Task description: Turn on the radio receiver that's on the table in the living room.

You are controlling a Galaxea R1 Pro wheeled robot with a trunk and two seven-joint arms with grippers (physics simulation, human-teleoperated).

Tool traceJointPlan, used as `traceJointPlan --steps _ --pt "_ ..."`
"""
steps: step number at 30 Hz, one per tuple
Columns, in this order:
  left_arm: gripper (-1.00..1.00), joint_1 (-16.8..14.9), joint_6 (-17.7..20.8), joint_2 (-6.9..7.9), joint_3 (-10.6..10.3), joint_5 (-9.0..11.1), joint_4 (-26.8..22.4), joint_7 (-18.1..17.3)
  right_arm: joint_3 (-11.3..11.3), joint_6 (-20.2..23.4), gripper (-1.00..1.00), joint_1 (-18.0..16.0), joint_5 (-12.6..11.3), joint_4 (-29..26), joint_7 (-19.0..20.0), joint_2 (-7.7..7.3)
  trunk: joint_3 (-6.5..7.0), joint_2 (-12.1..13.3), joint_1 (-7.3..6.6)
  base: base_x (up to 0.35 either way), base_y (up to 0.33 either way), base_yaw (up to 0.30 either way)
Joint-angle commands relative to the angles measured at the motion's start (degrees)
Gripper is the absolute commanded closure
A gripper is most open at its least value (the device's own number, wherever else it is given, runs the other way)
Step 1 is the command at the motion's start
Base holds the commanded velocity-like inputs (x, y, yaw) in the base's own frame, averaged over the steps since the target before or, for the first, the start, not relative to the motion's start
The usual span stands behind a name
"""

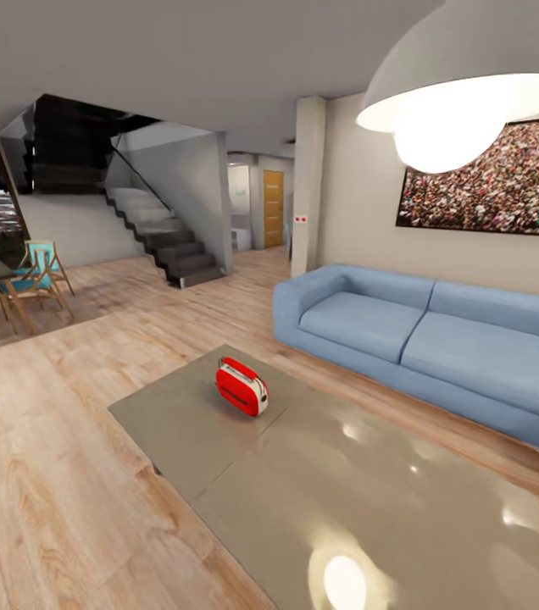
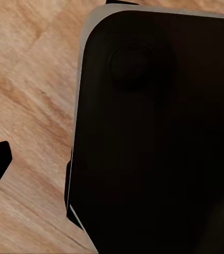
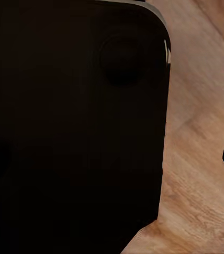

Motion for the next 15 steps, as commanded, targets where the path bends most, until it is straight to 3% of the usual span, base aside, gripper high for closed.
traceJointPlan --steps 1,15 --pt "-1.00 0.0 0.0 0.00 0.0 0.0 0.0 0.0 0.0 0.0 -1.00 0.0 0.0 0.0 0.0 0.00 0.00 0.0 0.00 0.296 0.140 0.274" --pt "-1.00 0.0 0.0 0.00 0.0 0.0 0.0 0.0 0.0 0.0 -1.00 0.0 0.0 0.0 0.0 0.00 0.00 0.0 0.00 0.296 0.140 0.274"
